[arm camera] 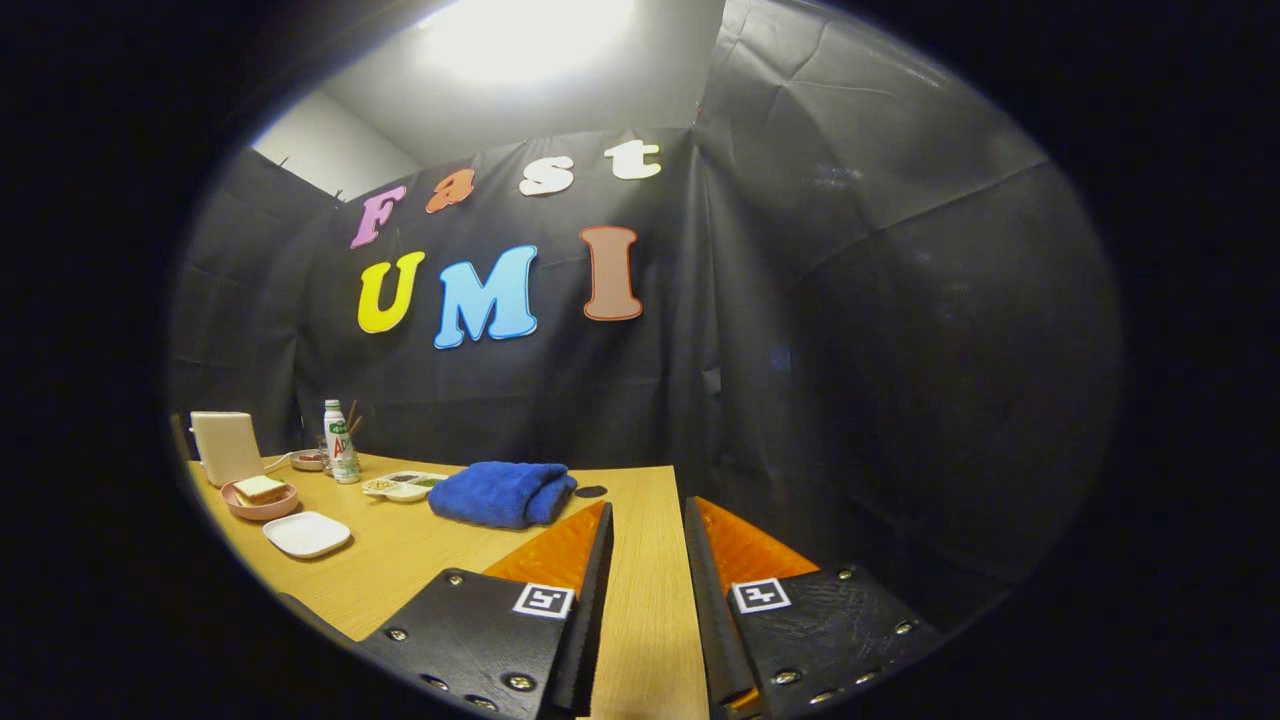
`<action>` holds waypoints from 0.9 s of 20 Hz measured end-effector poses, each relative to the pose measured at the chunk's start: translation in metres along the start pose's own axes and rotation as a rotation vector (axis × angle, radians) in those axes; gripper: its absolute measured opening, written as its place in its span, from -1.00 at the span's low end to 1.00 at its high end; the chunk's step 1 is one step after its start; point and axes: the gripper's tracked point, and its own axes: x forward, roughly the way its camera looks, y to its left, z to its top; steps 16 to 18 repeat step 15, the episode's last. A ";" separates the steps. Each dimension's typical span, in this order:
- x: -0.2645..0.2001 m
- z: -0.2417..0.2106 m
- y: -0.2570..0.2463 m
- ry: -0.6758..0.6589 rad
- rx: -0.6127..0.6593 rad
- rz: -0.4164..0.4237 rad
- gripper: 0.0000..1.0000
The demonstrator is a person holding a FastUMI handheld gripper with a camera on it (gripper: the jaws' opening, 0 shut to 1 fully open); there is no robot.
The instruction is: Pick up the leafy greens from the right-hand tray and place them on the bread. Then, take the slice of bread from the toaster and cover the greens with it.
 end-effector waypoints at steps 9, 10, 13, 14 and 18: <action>-0.033 -0.008 -0.003 0.047 -0.034 -0.035 -0.13; -0.034 -0.010 0.000 0.039 -0.048 -0.034 -0.14; -0.037 -0.025 0.005 0.083 -0.097 -0.029 -0.14; -0.043 -0.017 0.003 0.076 -0.087 -0.031 -0.13; -0.049 -0.016 0.001 0.088 -0.079 -0.038 -0.15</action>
